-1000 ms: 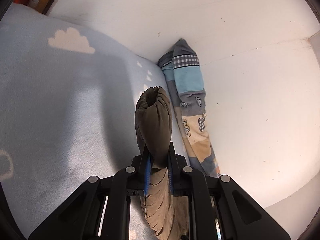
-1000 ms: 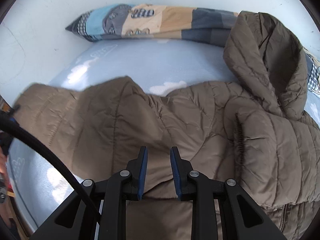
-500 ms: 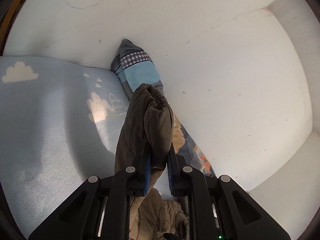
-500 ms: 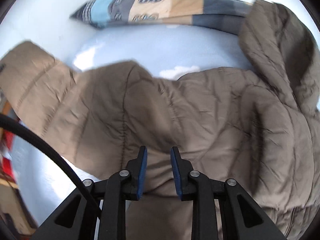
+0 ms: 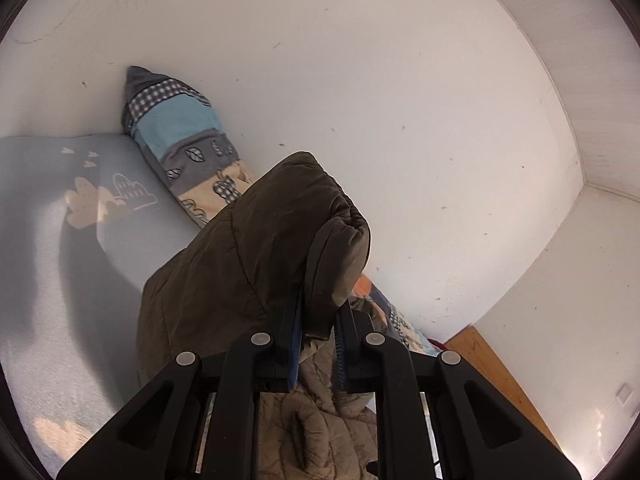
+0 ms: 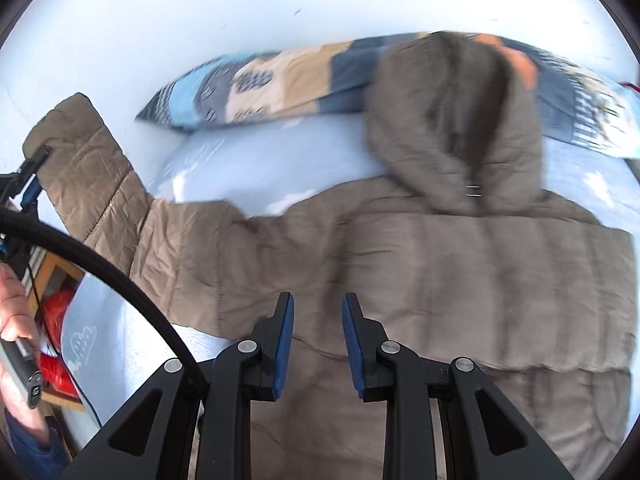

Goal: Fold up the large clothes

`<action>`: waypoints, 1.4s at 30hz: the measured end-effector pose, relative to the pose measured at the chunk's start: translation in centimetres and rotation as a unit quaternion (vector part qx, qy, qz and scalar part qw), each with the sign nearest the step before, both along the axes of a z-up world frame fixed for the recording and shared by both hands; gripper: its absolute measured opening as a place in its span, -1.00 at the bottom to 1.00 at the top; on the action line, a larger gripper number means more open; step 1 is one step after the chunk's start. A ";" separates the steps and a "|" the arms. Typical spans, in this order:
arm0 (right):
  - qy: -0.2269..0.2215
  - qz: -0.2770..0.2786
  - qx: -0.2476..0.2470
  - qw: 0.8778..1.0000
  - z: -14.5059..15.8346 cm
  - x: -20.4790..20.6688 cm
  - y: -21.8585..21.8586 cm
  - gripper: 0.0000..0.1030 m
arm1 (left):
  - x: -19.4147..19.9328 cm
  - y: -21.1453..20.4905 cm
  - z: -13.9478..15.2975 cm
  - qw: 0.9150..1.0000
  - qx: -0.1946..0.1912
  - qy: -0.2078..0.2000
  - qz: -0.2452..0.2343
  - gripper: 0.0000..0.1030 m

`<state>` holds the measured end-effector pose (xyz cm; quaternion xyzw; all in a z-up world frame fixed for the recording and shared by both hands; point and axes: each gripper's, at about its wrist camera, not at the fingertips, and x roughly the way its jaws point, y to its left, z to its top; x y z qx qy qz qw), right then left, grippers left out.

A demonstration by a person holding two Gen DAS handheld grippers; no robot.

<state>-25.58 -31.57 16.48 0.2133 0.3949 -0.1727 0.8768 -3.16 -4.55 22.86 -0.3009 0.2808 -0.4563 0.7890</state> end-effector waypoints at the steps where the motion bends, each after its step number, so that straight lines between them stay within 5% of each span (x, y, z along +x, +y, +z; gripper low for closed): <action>1: -0.006 -0.012 0.001 1.000 0.4 -1.5 -0.9 -0.47 | -0.7 -1.1 0.3 1.000 0.000 -0.003 -0.009 -0.74; 8: -0.055 -0.082 0.035 0.994 1.9 -11.3 -6.1 -0.47 | -7.4 -10.5 1.3 0.996 0.032 -0.029 -0.082 -0.74; 17: -0.115 -0.147 0.111 0.976 1.0 -18.2 -13.4 -0.43 | -16.8 -21.1 -0.8 0.977 0.114 -0.069 -0.168 -0.74; 25: -0.158 -0.225 0.175 0.945 0.1 -23.0 -19.3 -0.38 | -24.1 -30.3 -7.5 0.947 0.201 -0.073 -0.238 -0.74; 32: -0.151 -0.240 0.183 0.941 -0.4 -25.2 -20.8 -0.38 | -25.0 -35.0 -13.8 0.930 0.262 -0.035 -0.254 -0.73; 34: -0.146 -0.240 0.197 0.939 -1.2 -25.2 -21.4 -0.33 | -25.4 -35.3 -14.7 0.922 0.291 -0.028 -0.255 -0.62; 39: -0.152 -0.236 0.227 0.933 -2.3 -24.5 -21.6 -0.04 | -26.2 -33.0 -12.3 0.912 0.308 -0.055 -0.266 0.13; 42: -0.158 -0.229 0.238 0.931 -2.7 -24.0 -21.3 0.05 | -25.7 -30.5 -9.1 0.910 0.307 -0.077 -0.266 0.17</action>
